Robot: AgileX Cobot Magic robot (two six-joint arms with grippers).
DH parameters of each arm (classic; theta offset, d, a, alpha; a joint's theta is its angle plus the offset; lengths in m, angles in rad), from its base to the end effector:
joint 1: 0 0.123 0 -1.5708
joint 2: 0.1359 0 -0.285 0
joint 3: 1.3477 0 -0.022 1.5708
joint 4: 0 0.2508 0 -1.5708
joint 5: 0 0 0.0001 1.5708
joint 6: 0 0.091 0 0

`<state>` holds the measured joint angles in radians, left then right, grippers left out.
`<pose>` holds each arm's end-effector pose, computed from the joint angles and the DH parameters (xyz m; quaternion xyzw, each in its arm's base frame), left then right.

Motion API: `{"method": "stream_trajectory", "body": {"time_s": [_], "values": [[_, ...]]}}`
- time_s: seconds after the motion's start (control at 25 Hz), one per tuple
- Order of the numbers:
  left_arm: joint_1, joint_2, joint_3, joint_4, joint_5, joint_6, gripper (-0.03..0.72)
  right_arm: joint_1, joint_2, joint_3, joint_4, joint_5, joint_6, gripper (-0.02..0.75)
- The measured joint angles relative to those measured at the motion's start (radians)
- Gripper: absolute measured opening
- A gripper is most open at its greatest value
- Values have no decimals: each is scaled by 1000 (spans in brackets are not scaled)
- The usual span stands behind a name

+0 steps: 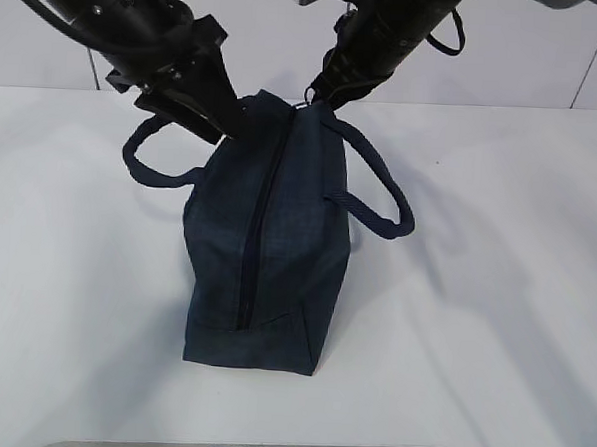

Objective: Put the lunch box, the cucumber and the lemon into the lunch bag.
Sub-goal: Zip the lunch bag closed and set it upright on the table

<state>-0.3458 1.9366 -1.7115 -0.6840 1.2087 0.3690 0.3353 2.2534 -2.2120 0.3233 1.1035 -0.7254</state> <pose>0.3687 -0.1900 0.2904 0.2498 0.9060 -0.3237 0.1091 0.4656 0.1896 0.2761 -0.4539 0.8406 0.1059 0.2762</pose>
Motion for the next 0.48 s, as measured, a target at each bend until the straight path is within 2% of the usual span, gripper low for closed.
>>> {"method": "stream_trajectory", "body": {"time_s": [0.28,0.48], "values": [[4,0,-12,0,-92,-5,351,0,-12,-4,0,24,5,5],[6,0,-12,-4,-165,-8,363,-2,-16,-10,0,68,8,5]]}}
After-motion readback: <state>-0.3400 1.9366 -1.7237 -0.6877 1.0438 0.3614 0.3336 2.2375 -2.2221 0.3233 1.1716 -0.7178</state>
